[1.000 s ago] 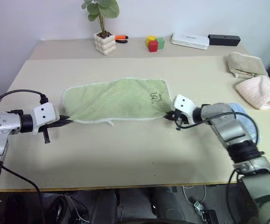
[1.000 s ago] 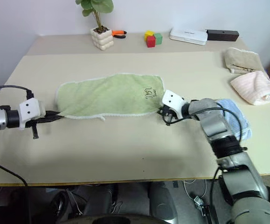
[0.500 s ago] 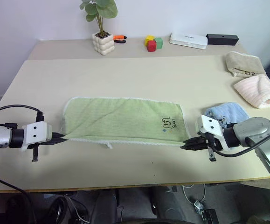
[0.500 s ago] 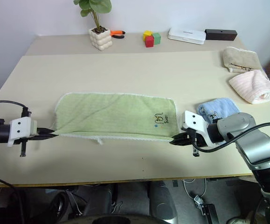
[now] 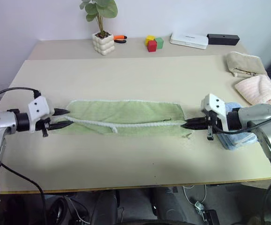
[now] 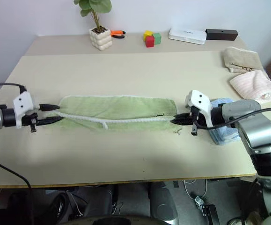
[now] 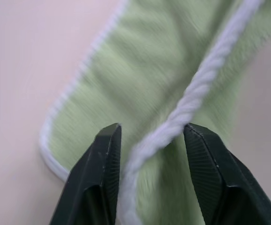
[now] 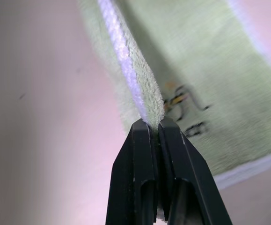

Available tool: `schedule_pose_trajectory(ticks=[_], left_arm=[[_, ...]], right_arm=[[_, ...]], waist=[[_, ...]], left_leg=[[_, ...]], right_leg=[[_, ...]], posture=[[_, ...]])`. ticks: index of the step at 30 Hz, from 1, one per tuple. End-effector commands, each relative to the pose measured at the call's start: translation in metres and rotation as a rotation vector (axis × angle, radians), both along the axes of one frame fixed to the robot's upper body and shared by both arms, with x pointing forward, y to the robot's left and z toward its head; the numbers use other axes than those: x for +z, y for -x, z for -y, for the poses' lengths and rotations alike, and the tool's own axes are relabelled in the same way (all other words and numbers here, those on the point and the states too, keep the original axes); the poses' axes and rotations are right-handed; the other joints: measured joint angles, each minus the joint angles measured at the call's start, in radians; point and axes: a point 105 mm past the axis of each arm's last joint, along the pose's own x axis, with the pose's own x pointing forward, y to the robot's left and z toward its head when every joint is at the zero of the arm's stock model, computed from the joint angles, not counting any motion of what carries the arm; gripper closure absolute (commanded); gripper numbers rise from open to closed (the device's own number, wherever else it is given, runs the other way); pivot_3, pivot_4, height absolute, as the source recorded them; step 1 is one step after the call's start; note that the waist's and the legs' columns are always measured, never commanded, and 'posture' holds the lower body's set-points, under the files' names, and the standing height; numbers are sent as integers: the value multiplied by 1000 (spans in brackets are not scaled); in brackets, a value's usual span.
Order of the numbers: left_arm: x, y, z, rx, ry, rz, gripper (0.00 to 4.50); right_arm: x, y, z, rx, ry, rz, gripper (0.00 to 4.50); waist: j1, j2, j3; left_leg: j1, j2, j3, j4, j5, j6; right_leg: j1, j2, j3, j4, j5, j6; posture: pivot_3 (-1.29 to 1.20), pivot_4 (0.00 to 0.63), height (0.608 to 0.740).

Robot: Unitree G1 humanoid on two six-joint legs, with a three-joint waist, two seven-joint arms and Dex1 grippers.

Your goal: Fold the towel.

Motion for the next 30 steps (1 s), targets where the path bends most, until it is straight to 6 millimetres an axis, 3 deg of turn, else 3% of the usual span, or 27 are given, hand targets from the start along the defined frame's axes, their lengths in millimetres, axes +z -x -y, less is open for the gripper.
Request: schedule_pose_trajectory(ticks=[1, 10, 15, 22, 28, 30], left_arm=[[6, -12, -1, 34, 42, 13, 2702], [5, -46, -2, 101, 62, 66, 2702], [-1, -44, -8, 112, 68, 27, 2702], [7, -3, -36, 94, 137, -186, 2702], [-1, 7, -43, 150, 210, -234, 2702], [-5, 3, -48, 223, 263, -251, 2126]], right_arm=[[12, -21, -3, -14, -13, 79, 4500], [1, -66, -6, -89, 2, 213, 4500], [-2, -77, 2, -137, 39, 268, 4500], [-9, -60, -3, -87, 18, 230, 4500], [-18, -48, -12, -74, 10, 211, 4500], [-19, -47, -14, -73, 7, 209, 4500]], waist=[[-1, 0, 0], [3, 0, 0], [1, 0, 0], [-17, 0, 0], [-15, 0, 0], [-15, 0, 0]], left_leg=[[0, 0, 0, 0, 0, 0], [-1, -1, 0, 0, 0, 0], [-1, -1, 0, 0, 0, 0], [-2, 0, -1, -1, 0, 0], [-1, -1, -1, 0, 0, 0], [-1, 0, -1, 0, 0, 0]], right_leg=[[0, 0, 0, 0, 0, 0], [-1, 0, 0, 0, 0, 0], [-1, 0, 0, 0, 0, 0], [-2, 0, 0, 1, 0, 0], [-2, -1, 0, 2, 0, 0], [-2, 0, 0, 2, 0, 0]], posture=[[0, 150, 740], [0, 150, 740], [0, 150, 740], [0, 150, 740], [0, 150, 740], [0, 150, 740]])
